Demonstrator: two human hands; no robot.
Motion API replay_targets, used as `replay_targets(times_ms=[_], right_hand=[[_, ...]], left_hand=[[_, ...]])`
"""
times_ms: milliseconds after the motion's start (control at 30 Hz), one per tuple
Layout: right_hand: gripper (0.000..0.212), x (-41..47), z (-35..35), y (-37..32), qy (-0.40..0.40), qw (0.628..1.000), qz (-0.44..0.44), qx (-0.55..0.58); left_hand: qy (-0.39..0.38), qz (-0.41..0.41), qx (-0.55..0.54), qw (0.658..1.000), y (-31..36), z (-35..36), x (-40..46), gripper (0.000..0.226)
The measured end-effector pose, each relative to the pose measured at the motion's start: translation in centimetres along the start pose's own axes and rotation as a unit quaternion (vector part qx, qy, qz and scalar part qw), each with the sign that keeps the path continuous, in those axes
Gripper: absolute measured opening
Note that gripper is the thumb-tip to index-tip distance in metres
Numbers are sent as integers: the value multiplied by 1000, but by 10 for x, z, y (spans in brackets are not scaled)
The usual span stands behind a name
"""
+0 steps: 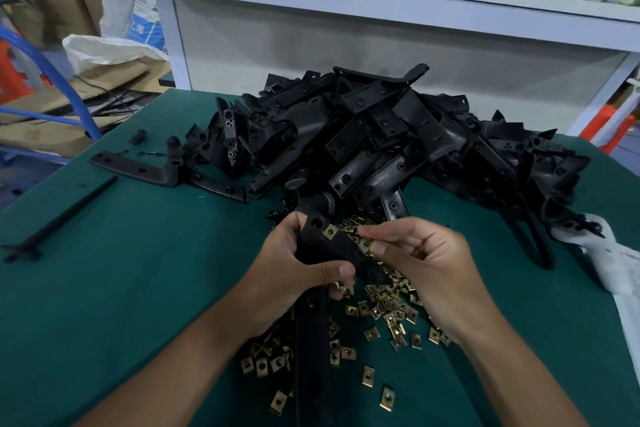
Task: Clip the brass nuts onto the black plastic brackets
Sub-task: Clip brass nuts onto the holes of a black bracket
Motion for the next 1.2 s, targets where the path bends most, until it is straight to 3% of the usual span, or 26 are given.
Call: replay_targets(times_ms=[733,967,1200], right_hand=[[29,-2,4,12,24,997,65,47],[19,-4,4,6,21,997,65,45],[18,-7,0,10,11,983,163,80]], left_hand=[[-4,19,-17,1000,3,-1,1,69],[-2,22,-5,1000,3,-2,0,69],[-16,23,22,999,5,1,-1,67]])
Point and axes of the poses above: each hand's wrist, its own x-axis towards the middle knuckle, its own z-axis out of the palm, y = z × x, the point moved 6 cm from there along x, towards the middle knuckle, and after that the axes turned 5 degrees about y, right-handed, at the moved point
